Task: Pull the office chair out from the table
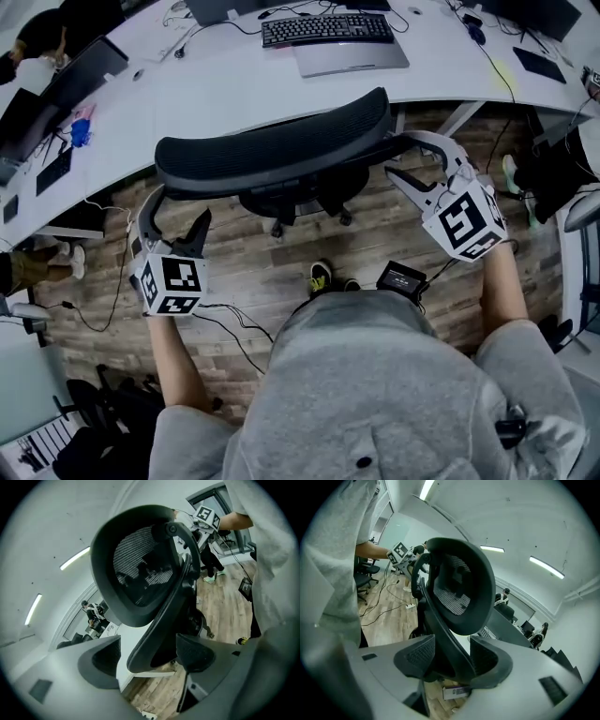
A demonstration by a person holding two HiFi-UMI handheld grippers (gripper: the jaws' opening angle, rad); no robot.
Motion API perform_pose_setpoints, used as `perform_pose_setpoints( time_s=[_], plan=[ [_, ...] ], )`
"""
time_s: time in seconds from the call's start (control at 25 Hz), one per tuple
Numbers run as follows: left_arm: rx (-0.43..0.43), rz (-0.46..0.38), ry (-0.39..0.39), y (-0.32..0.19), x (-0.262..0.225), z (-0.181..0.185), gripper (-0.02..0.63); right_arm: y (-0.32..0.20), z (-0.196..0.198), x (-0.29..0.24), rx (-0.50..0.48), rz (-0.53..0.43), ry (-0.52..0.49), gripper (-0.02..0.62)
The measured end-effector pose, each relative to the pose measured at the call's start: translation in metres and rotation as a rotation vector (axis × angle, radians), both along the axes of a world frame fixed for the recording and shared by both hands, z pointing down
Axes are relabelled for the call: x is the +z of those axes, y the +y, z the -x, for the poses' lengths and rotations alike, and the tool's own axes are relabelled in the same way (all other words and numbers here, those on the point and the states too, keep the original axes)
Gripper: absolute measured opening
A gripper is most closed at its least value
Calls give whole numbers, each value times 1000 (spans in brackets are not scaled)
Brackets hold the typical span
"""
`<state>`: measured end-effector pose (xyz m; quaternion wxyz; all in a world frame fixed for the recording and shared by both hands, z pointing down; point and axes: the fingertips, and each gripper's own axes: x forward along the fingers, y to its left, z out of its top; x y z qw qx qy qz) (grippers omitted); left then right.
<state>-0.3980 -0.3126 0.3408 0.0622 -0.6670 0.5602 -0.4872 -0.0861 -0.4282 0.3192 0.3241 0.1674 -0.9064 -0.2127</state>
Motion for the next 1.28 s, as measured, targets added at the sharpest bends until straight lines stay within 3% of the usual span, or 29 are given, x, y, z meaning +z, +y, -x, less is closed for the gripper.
perform_pose_setpoints(
  time_s=[0.32, 0.64, 1.12, 1.28],
  plan=[
    [84, 130, -36, -23, 25, 20, 357, -26, 8, 36, -49, -2, 243, 225],
    [137, 198, 43, -46, 45, 22, 357, -36, 21, 60, -123, -50, 433, 227],
    [191, 212, 4, -62, 65, 16, 345, -54, 34, 87, -81, -102, 504, 224],
    [234, 219, -49, -61, 65, 14, 258, -58, 28, 88, -52, -140, 533, 204]
  ],
)
